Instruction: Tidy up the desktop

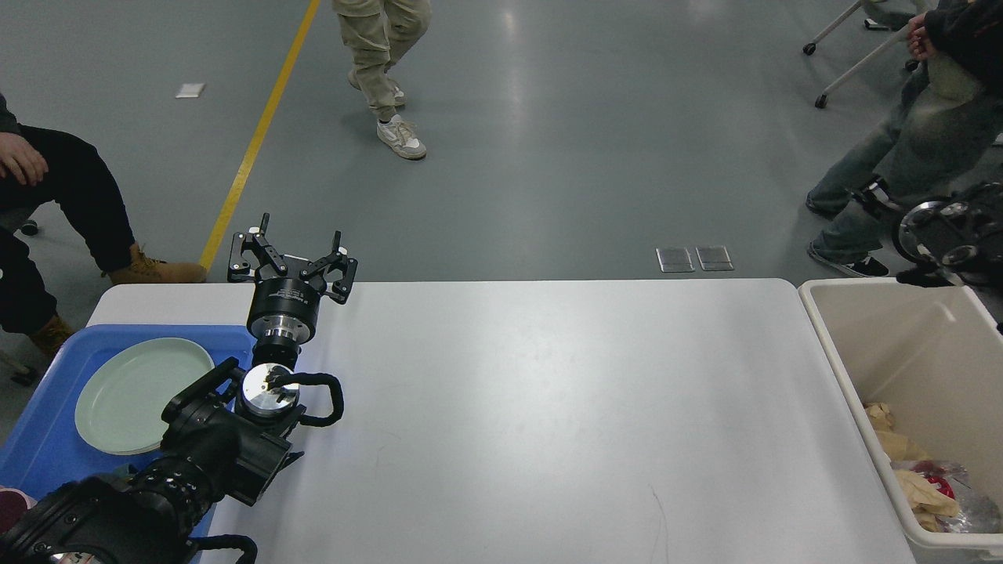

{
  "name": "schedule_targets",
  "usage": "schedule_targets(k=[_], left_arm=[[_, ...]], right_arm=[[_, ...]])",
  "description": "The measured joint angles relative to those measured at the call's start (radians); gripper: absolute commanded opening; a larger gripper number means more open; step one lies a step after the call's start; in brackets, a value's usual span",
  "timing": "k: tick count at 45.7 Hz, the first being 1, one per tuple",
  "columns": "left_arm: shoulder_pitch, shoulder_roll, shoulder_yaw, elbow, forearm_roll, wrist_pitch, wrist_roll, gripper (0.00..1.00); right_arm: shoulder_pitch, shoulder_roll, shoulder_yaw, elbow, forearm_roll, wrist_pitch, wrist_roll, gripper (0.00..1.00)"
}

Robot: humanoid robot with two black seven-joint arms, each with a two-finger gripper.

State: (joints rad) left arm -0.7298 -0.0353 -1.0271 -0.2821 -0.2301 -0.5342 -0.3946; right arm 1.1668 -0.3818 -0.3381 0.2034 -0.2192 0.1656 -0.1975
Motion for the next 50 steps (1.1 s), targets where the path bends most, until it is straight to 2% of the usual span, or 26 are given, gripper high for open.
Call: schedule_targets(k=[9,23,35,44,50], left_arm=[[0.000,0.000,0.000,0.000,0.000,0.000,0.001,0.97],[0.000,0.000,-0.001,0.000,0.000,0.000,0.001,0.97],[0.001,0.000,0.000,0.000,0.000,0.000,0.001,0.97],[0.001,0.000,0.000,0.000,0.000,-0.001,0.000,0.97],[0.001,0.000,0.000,0.000,0.000,-0.001,0.000,0.97]], right_arm=[[0.040,0.054,0.070,-0.004,0.009,-0.009,0.009,1.00],[0.033,0.160,0.518,-0.005,0.052,-0.007,0.003,1.00],[-0.057,0.271,0.901,0.007,0.120,0.006,0.009,1.00],[-0.085,0.318,0.995,0.007,0.131,0.027,0.019,1.00],[-0.104,0.373,1.057,0.005,0.148,0.028,0.061,1.00]])
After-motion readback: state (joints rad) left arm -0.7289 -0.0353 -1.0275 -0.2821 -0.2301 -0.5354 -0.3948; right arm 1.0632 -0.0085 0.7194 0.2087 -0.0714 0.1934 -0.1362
